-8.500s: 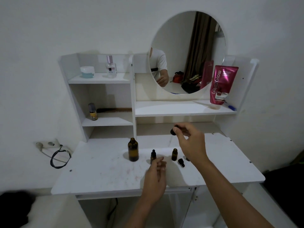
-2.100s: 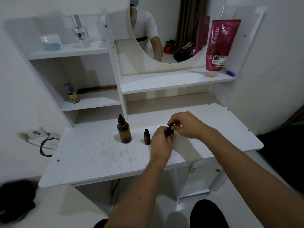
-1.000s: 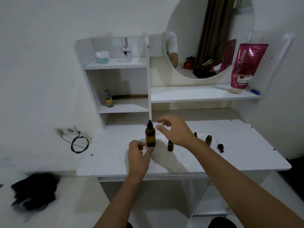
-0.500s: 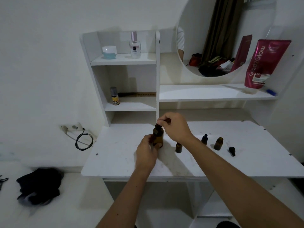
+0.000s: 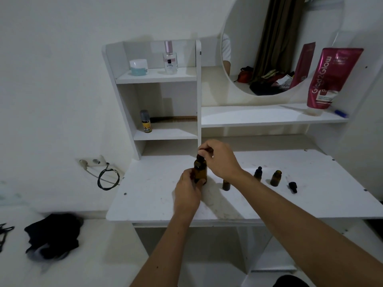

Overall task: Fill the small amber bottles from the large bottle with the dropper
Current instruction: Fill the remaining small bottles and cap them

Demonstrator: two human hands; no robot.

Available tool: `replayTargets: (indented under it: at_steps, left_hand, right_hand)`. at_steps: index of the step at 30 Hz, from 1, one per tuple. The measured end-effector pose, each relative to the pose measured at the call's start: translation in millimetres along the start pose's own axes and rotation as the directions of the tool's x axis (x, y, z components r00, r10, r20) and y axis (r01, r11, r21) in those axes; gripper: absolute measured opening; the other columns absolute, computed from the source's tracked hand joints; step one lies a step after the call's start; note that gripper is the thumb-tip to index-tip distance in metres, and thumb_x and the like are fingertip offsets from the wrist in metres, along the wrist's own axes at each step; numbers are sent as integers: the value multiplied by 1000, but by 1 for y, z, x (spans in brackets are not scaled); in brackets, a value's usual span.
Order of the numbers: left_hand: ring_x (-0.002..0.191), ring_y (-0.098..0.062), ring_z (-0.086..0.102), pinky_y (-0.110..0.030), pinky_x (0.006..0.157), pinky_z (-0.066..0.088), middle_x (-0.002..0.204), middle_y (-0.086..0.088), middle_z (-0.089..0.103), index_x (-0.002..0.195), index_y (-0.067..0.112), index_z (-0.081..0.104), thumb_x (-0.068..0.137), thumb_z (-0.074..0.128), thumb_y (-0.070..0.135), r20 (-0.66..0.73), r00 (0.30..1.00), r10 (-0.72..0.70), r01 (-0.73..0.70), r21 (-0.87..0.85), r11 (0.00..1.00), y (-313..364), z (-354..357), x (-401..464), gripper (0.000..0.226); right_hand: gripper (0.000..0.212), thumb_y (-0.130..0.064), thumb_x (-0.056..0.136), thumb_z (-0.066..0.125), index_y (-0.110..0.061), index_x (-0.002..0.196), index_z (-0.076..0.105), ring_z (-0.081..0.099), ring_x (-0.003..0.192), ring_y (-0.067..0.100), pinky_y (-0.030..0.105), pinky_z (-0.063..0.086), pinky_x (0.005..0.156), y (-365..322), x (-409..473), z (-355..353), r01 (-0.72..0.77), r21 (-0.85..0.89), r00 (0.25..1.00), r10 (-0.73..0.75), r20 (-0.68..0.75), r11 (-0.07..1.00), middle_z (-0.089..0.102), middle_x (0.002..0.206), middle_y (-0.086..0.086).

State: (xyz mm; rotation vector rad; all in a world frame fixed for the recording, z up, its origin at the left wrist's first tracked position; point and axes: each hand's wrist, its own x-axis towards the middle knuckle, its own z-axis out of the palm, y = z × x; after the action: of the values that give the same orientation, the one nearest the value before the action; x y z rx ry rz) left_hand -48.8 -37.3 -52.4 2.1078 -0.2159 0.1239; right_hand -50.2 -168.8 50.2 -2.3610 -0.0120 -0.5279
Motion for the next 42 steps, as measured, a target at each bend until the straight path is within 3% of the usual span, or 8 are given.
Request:
replayTargets:
  at_steps: [4,14,22,27,32,34,39,42]
  left_hand:
    - [110,-18,63,-38,97,54,124,4,67,133,20,55,98,66,28,-13,1000,2,-3,-2,1000,2,-1,-2,37]
    - [126,-16,56,-34,107,48,138,3,58,142,17,48,90,76,38,-68,996,-51,47,-59,997,1,-2,-8,63]
    - [100,-13,61,-23,87,52,109,3,64,118,23,56,91,76,21,-280,955,-104,3,-339,941,30,19,-57,33]
    - [90,-6,65,-19,78,55,96,8,68,107,24,65,94,72,18,-63,997,42,-64,-408,911,68,76,-96,17]
    - [103,-3,65,-22,92,56,114,11,69,120,22,67,97,68,23,169,963,208,-142,-336,931,96,128,-98,23]
    - [111,-3,62,-23,98,54,127,9,65,130,21,63,98,67,25,235,947,219,-154,-268,951,104,143,-93,33]
    - [114,-5,59,-15,92,46,133,7,60,141,17,56,99,65,27,250,946,207,-167,-172,971,121,167,-83,44]
    - [102,-5,62,-15,86,52,125,6,63,130,17,60,97,68,27,168,971,173,-143,-175,974,123,176,-80,35]
  right_hand:
    - [14,-15,100,63,-12,108,73,68,96,14,27,56,90,-8,3,-12,32,64,995,-26,-92,997,75,104,1]
    - [15,-12,98,64,-10,110,73,68,93,5,11,52,87,-28,-4,-69,201,123,925,-146,-351,972,74,103,-2]
    - [15,-14,100,64,-10,113,72,67,94,0,10,51,88,22,-47,-119,141,82,915,-98,-392,987,73,103,-4]
    - [15,-16,100,64,-15,113,72,64,91,-11,6,49,84,71,-79,-154,10,67,901,20,-433,998,71,98,-12]
    - [16,-20,100,65,-15,112,74,69,91,4,19,54,86,112,-105,-181,-94,56,877,109,-467,994,75,100,-5]
    - [15,-18,101,64,-14,112,73,69,90,2,15,54,85,121,-112,-186,-101,51,877,114,-468,994,75,97,-6]
    - [12,-14,101,62,-12,110,71,69,89,-3,11,52,84,136,-124,-188,-96,28,884,99,-457,995,74,91,-12]
    - [12,-12,101,63,-12,109,72,68,88,-5,9,51,84,141,-124,-188,-95,33,874,100,-475,995,71,91,-16]
